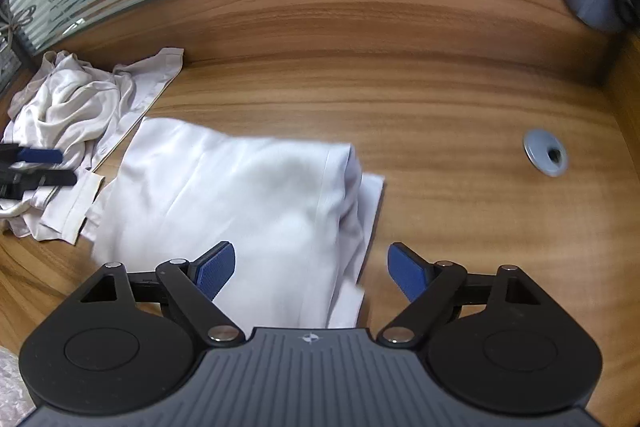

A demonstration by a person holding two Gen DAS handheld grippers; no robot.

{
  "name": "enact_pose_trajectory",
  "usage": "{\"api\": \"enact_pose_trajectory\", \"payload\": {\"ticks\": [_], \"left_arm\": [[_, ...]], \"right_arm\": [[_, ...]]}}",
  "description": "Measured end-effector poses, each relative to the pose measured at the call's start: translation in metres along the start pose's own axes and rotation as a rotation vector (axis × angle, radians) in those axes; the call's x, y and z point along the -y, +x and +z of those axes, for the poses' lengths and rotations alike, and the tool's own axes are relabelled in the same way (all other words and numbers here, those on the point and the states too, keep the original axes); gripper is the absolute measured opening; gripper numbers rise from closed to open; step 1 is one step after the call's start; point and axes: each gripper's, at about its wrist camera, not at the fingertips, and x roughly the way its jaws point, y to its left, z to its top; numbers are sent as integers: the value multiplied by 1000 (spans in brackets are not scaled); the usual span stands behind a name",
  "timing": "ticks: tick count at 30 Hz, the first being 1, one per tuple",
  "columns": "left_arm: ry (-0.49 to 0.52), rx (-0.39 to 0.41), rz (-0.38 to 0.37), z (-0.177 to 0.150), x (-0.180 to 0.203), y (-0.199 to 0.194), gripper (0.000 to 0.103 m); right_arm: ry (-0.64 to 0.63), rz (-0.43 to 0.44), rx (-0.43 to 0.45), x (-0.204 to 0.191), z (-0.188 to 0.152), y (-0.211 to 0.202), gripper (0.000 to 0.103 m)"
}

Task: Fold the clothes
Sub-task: 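Open both grippers wide and pull them back from the folded shirt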

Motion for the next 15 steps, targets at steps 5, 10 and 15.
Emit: {"api": "enact_pose_trajectory", "payload": {"ticks": [5,10,15], "left_arm": [[-43,17,9,-22,11,-16,103],[-28,15,19,-41,22,-21,103],[0,-4,18,-52,26,-22,103]], "right_arm": [[26,-51,26,-21,-23,-18,91],[13,-45,69,-42,-42,-30,102],[-35,-53,56,-55,-55,-31,102]]}}
